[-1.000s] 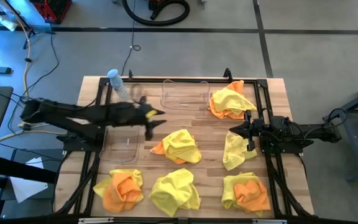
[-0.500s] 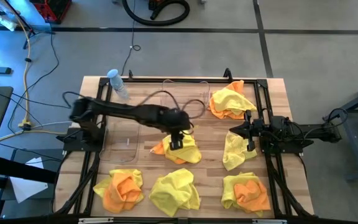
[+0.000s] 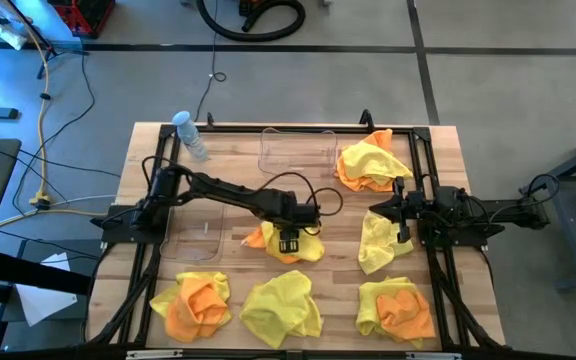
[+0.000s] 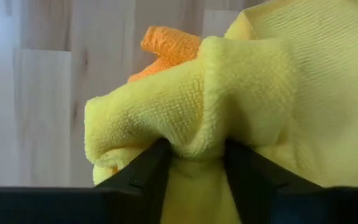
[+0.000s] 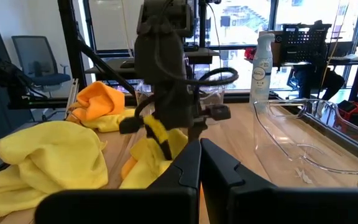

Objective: Sort microfiber towel by color & place in baskets
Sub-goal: Put the yellow microfiber towel into the bottom transparent bin

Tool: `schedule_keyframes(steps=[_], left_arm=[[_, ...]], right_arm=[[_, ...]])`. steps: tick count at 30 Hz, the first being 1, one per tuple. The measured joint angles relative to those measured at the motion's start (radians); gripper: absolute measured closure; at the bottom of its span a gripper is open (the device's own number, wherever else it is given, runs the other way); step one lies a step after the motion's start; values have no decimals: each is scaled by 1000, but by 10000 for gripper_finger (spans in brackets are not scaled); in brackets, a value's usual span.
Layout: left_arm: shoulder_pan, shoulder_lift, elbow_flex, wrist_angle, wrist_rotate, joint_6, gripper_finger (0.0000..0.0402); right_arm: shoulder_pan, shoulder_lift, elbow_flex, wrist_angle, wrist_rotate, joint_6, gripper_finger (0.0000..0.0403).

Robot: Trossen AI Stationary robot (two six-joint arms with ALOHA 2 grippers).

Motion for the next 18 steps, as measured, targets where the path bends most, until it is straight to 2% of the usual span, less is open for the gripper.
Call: schedule_keyframes(steps=[6,12,18], left_arm=[[-17,0,9,-20,-64,0,387],[-48,-48,71,-95,-132,0,398],[-72,-173,95,-85,-177,0,400]], right_arm=[[0,0,0,0,0,0,403],[0,0,0,0,-1,0,403],[0,4,0,0,-1,0,403]])
